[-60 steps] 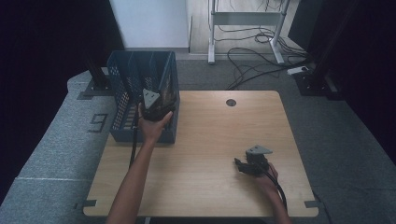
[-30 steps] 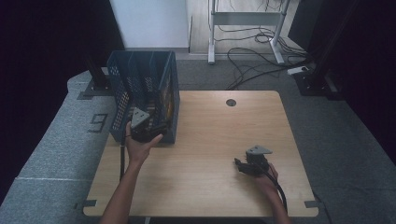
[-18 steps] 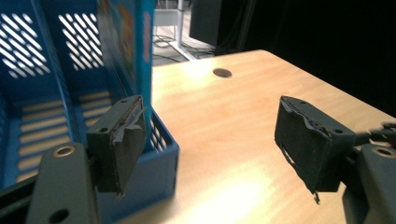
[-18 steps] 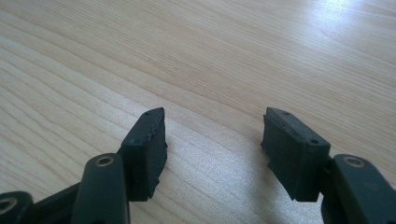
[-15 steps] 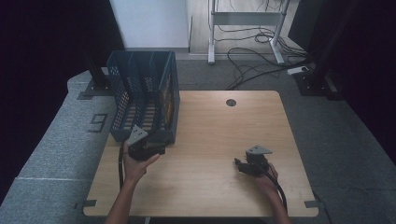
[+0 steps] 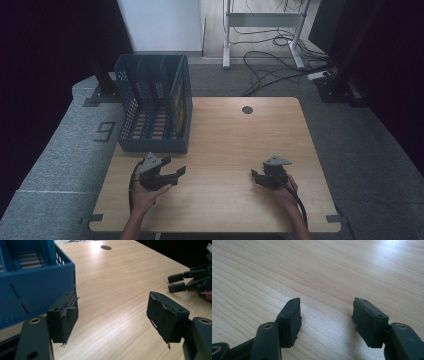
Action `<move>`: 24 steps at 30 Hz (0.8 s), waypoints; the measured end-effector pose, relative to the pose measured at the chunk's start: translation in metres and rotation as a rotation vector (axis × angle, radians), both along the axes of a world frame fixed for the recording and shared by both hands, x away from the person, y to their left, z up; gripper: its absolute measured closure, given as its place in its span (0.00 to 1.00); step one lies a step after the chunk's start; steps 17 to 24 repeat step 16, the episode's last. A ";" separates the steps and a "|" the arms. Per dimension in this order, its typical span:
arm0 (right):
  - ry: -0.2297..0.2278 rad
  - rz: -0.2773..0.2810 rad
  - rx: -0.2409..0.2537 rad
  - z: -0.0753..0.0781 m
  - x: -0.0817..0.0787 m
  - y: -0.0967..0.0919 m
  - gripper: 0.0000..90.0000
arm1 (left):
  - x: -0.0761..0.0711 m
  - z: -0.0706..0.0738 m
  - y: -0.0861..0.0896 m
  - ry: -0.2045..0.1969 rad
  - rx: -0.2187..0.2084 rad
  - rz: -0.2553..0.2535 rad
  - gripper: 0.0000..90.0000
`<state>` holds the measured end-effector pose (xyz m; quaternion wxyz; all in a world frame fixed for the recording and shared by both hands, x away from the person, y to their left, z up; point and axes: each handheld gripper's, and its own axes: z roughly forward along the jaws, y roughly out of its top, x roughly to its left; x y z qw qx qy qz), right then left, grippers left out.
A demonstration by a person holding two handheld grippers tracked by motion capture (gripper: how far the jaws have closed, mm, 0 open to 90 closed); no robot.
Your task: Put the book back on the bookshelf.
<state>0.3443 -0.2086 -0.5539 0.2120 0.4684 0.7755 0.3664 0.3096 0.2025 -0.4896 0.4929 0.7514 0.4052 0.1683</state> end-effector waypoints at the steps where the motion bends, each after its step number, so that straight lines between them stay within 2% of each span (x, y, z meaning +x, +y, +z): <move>1: 0.000 0.000 0.000 0.000 0.000 0.000 0.43 | -0.001 -0.002 0.001 0.006 0.000 -0.004 0.28; 4: 0.000 0.000 0.000 0.000 0.000 0.000 0.43 | -0.004 -0.009 0.002 0.015 -0.002 -0.001 0.28; 7: 0.000 0.000 0.000 0.000 0.000 0.000 0.43 | -0.004 -0.014 0.001 0.028 0.014 -0.002 0.29; 24: 0.001 0.000 -0.002 0.000 0.000 0.000 0.41 | -0.002 -0.016 -0.001 0.031 0.009 -0.005 0.29</move>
